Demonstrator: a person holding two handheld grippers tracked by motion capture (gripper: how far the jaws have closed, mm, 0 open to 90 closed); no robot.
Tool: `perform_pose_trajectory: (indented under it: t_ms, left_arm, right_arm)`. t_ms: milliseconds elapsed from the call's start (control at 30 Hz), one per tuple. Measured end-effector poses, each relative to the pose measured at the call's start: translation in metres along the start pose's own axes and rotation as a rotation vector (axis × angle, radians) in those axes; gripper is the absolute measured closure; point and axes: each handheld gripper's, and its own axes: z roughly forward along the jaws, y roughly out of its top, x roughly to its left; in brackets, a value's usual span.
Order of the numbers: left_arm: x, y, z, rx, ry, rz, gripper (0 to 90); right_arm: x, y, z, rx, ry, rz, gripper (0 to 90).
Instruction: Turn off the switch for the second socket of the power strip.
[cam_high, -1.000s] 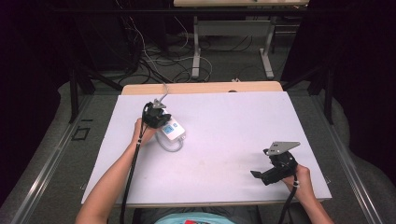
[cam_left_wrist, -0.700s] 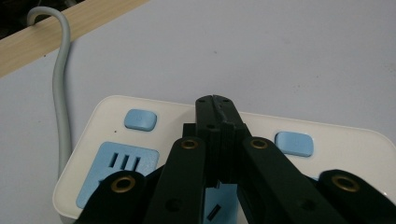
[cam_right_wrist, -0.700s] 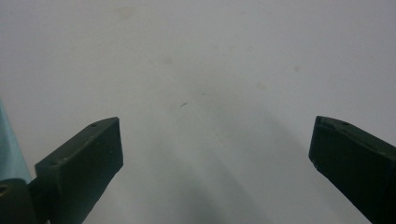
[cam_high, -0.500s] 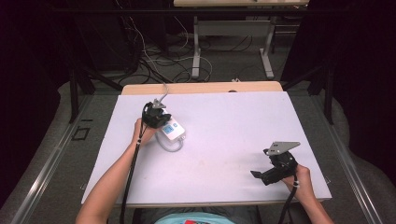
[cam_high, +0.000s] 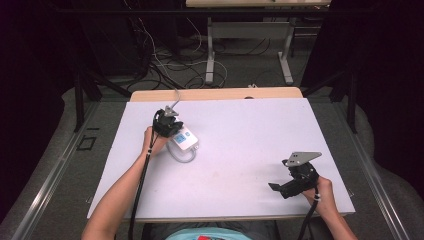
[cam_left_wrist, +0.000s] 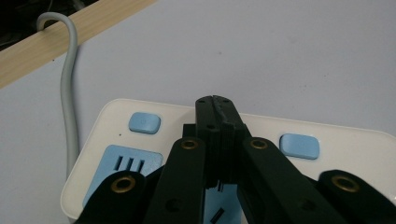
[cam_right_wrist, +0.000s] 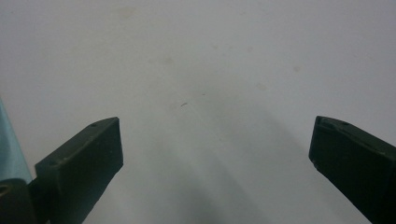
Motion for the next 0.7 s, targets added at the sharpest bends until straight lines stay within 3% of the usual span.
perform_pose_trajectory:
  t_ms: [700]
  left_arm:
    - [0.0003, 0.0021, -0.0024, -0.004, 0.007, 0.006, 90.0]
  right_arm:
    - [0.0002, 0.0001, 0.0003, 0.000, 0.003, 0.000, 2.4]
